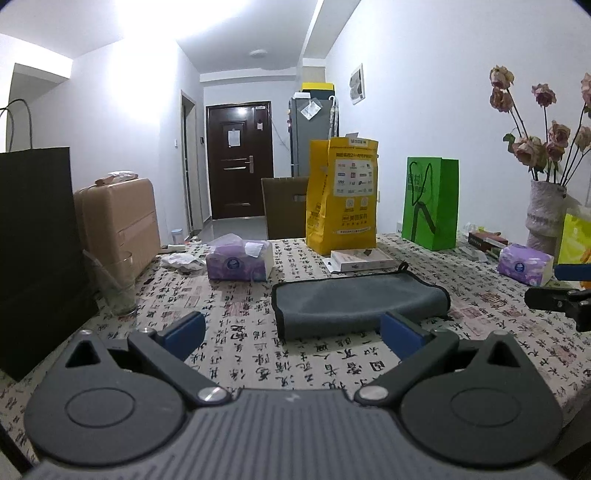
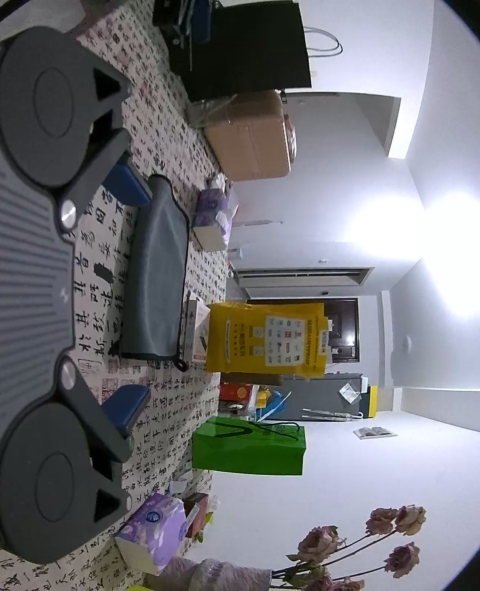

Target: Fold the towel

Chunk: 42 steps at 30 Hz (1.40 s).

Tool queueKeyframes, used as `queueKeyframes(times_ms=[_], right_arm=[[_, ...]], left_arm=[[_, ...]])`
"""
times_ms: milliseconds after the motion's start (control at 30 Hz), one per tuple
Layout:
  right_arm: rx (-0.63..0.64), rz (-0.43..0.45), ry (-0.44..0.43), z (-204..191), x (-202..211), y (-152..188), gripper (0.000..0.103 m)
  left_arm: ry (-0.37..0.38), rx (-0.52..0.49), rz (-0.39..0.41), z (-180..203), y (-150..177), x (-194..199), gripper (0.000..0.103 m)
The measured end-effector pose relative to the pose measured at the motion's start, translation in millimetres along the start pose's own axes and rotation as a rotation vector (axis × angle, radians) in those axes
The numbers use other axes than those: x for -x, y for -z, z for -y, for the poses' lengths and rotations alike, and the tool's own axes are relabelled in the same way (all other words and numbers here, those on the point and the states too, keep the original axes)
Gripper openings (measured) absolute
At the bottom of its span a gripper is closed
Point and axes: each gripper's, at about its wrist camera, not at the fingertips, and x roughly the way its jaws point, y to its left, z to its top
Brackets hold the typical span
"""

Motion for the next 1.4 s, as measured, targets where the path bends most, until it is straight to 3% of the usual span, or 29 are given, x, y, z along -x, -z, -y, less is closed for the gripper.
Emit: queueKeyframes(times_ms=[600, 1033, 1400], right_arm=[[-0.007, 0.025, -0.007, -19.5, 65.5, 28.2, 0.103], [-0.026, -0.010, -0.016, -32.3, 86.7, 54.2, 0.103], [-0.030, 0.045, -0.052, -42.1, 111.3, 68.1, 0.103]], left_arm=[[0.006, 0.025, 0.036, 2.0, 38.5, 70.6, 0.103], [-0.043, 0.054, 0.081, -0.5, 41.2, 94.2, 0.103], [-0.023, 0.064, 0.076, 1.8, 55.9, 103.7, 0.103]])
